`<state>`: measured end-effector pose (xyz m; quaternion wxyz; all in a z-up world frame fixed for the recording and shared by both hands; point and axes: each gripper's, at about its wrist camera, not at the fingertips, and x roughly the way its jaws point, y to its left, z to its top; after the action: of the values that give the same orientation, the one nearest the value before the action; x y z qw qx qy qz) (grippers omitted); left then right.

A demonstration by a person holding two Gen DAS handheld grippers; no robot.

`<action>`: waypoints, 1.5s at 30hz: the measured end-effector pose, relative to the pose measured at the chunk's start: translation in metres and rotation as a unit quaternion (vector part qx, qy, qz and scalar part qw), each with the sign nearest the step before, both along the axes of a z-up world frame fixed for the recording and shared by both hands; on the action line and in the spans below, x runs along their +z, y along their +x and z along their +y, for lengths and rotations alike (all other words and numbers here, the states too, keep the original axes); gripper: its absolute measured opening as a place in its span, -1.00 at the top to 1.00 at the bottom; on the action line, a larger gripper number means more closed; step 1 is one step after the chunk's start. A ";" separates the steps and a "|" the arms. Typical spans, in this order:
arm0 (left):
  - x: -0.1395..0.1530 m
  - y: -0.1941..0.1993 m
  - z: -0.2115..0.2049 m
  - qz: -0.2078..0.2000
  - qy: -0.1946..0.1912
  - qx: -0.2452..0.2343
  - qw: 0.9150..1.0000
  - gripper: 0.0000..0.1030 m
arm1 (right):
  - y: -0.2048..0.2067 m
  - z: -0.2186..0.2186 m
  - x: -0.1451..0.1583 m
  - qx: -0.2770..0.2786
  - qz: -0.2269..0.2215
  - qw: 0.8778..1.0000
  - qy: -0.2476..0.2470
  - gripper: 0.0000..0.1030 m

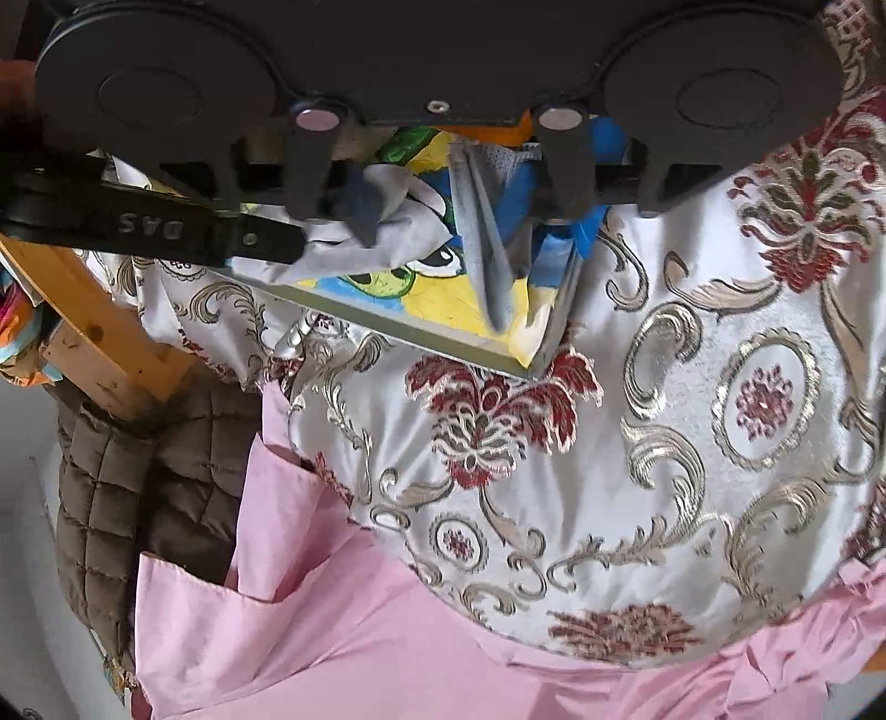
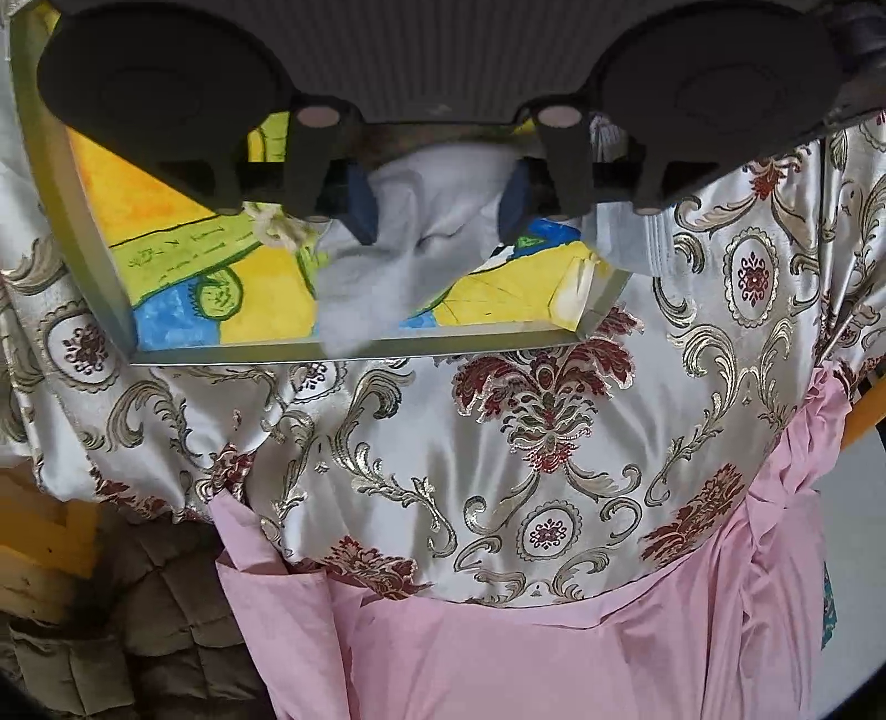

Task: Organize soft objects
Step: 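Lift and carry the grey mask and grey cloth over the painted tray, then open both tools to drop the mask and cloth into the tray, then lift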

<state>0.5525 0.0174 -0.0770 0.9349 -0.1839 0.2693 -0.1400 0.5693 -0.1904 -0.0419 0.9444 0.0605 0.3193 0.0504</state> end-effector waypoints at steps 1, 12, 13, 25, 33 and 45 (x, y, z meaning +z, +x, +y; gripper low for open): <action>0.003 -0.004 0.000 -0.001 0.000 0.003 1.000 -0.16 | -0.003 -0.002 0.002 0.000 -0.001 1.000 -0.001 -0.20; 0.070 -0.071 0.000 -0.053 0.029 0.053 0.997 -0.92 | -0.057 -0.041 0.059 -0.014 -0.046 0.999 0.022 -0.73; 0.078 -0.079 0.000 -0.060 0.033 0.059 0.996 -0.98 | -0.064 -0.045 0.066 -0.016 -0.053 0.998 0.026 -0.77; 0.149 -0.206 -0.025 -0.109 0.084 0.079 0.987 -0.98 | -0.179 -0.059 0.126 -0.001 -0.105 0.994 -0.009 -0.99; 0.168 -0.300 -0.019 -0.143 0.094 0.121 0.978 -0.99 | -0.279 -0.054 0.142 -0.003 -0.173 0.984 -0.042 -0.99; 0.157 -0.401 -0.011 -0.134 0.100 0.111 0.980 -0.99 | -0.401 -0.042 0.141 -0.015 -0.232 0.968 -0.091 -0.99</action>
<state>0.1516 0.0067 0.0800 0.9859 -0.0978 0.1326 -0.0307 0.1682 -0.2323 0.0990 0.9948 -0.0344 0.0935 0.0197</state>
